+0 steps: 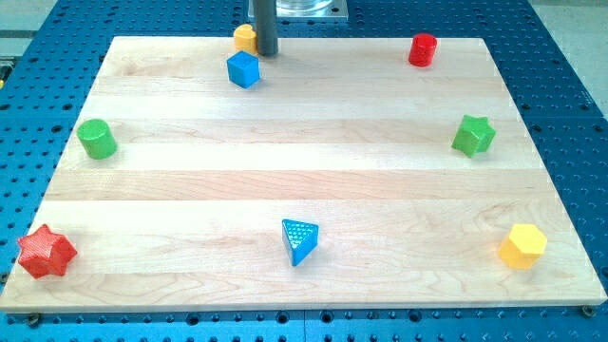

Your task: Move the yellow heart to the top left corner of the board

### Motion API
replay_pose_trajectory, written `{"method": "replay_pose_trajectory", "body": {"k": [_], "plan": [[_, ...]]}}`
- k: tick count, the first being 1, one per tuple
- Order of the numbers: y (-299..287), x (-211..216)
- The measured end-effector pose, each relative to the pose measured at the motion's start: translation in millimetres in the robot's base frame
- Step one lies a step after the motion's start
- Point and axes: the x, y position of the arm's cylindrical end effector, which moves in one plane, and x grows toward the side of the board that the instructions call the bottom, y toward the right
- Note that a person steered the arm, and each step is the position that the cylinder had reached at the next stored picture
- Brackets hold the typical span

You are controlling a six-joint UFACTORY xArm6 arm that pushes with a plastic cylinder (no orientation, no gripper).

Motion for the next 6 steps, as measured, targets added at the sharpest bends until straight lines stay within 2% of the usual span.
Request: {"method": "replay_pose_trajectory", "body": {"k": [1, 2, 6], "plan": [[28, -16], [21, -26], [-133, -22]]}}
